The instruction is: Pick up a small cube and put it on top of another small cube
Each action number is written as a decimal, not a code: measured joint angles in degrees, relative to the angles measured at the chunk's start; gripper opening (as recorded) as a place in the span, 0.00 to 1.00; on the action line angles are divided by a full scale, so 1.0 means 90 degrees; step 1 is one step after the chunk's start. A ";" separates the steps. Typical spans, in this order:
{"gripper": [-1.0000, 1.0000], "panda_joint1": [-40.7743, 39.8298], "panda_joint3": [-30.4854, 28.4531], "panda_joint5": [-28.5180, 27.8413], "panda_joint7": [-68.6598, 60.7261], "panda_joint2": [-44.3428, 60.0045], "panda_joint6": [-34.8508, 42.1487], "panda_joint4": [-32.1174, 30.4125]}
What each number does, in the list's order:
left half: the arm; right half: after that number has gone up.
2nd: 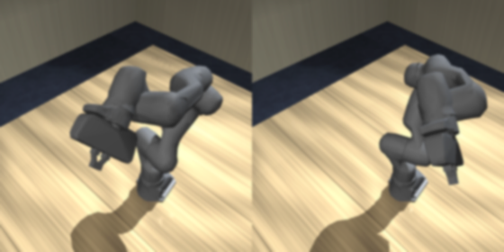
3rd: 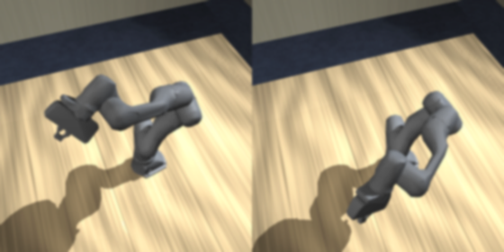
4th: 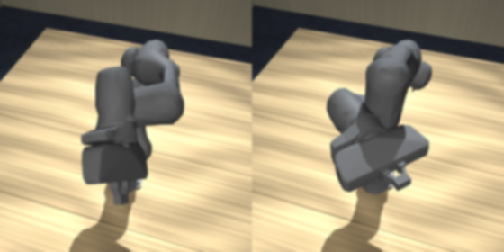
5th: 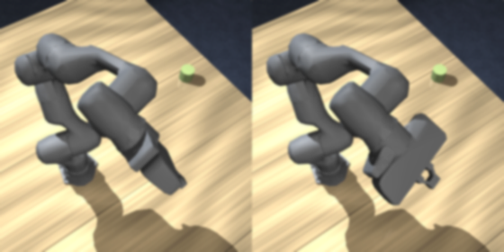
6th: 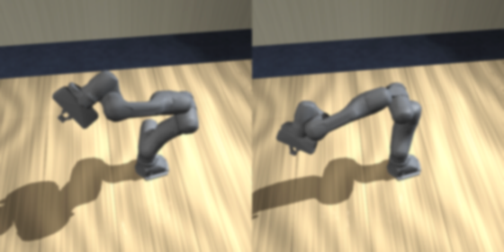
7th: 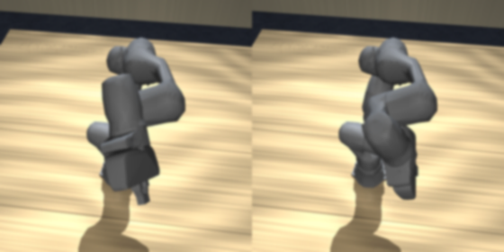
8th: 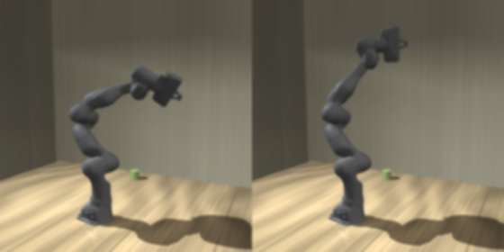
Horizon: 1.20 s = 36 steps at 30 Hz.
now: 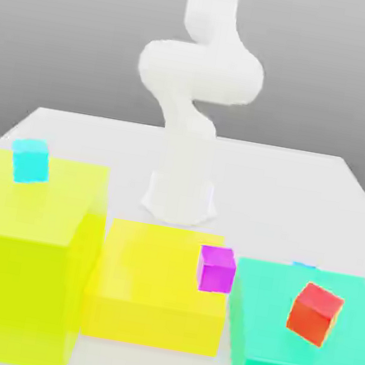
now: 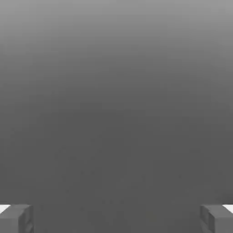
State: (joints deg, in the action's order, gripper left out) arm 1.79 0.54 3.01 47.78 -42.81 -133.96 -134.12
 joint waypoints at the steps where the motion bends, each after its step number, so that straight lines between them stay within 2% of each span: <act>1: 0.50 0.0086 0.0037 0.0140 0.0096 0.0146 -0.0102 -0.0111; 14: 0.50 0.1094 0.1040 0.1480 0.1517 0.1900 -0.1273 -0.1427; 24: 0.50 0.1676 0.2290 0.1822 0.3115 0.3188 -0.2248 -0.2449; 28: 0.50 0.1794 0.2842 0.1611 0.4006 0.3698 -0.2690 -0.2878; 31: 0.50 0.1797 0.3248 0.1173 0.4872 0.4085 -0.3040 -0.3210; 34: 0.50 0.1788 0.3504 0.0284 0.6001 0.4487 -0.3389 -0.3513; 36: 0.50 0.1795 0.3361 -0.0475 0.6621 0.4801 -0.3618 -0.3522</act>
State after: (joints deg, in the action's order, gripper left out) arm 17.94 30.79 -1.27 107.36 0.40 -166.52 -165.82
